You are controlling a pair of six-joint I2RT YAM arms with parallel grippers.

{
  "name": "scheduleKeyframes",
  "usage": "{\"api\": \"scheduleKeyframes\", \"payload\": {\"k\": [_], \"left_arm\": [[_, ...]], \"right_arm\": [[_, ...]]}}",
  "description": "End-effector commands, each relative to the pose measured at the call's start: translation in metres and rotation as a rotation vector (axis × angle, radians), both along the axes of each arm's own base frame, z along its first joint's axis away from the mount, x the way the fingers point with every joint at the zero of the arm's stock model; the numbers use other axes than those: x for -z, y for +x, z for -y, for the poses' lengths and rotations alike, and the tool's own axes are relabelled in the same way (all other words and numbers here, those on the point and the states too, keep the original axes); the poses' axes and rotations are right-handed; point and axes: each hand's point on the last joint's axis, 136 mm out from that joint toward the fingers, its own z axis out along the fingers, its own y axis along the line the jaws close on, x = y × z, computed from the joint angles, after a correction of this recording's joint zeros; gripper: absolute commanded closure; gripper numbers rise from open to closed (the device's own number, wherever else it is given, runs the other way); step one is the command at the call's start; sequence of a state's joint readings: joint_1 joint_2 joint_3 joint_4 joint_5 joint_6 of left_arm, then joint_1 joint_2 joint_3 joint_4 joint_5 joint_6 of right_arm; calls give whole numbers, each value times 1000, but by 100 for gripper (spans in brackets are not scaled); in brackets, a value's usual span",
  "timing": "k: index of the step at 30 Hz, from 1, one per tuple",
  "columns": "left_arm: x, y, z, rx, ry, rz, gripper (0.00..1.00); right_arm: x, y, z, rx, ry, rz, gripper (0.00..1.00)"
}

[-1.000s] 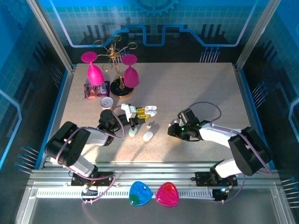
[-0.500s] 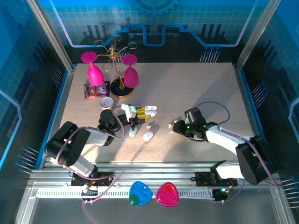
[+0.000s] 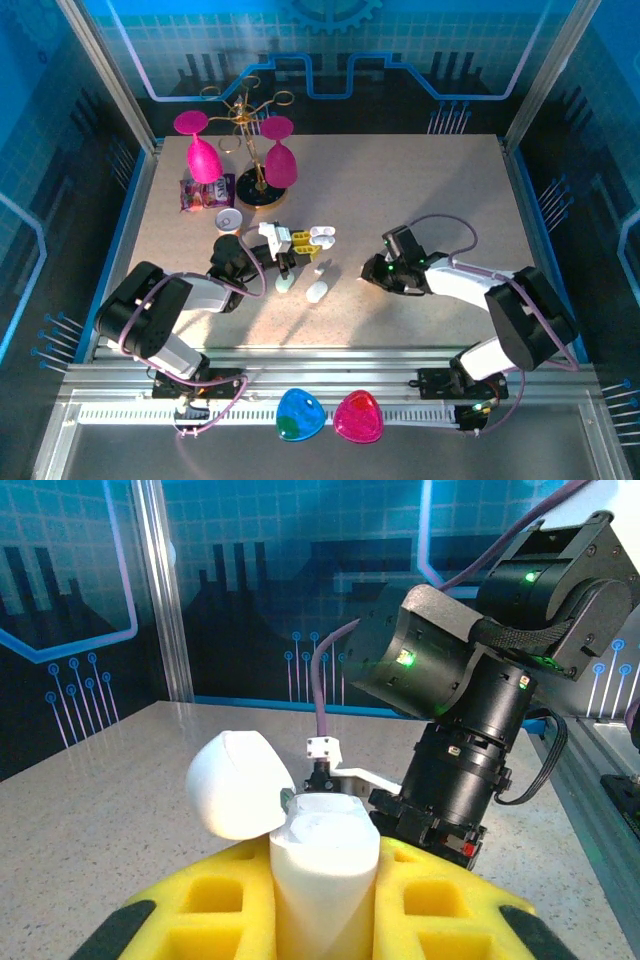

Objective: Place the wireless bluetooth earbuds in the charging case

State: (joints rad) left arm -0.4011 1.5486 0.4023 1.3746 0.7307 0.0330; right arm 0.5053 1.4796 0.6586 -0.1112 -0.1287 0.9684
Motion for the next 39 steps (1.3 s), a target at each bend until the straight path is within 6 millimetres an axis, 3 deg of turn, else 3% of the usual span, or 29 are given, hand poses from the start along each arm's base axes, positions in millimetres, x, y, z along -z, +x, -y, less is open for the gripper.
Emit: {"api": "scheduleKeyframes", "payload": {"k": [1, 6, 11, 23, 29, 39], "left_arm": [[-9, -7, -3, 18, -6, 52, 97], [-7, -7, -4, 7, -2, 61, 96], [-6, -9, -6, 1, 2, 64, 96], [-9, -6, -16, -71, -2, 81, 96], [-15, 11, -38, -195, -26, 72, 96], [-18, 17, -43, -231, -32, 75, 96]], "right_arm": [[1, 0, -6, -38, -22, -30, 70], [0, 5, -13, -143, -81, -28, 65], [-10, 12, -15, -255, -247, 2, 61], [-1, 15, -48, -419, -278, -37, 58], [9, 1, -51, -481, -324, -73, 58], [9, -33, -44, -553, -384, -113, 58]]}}
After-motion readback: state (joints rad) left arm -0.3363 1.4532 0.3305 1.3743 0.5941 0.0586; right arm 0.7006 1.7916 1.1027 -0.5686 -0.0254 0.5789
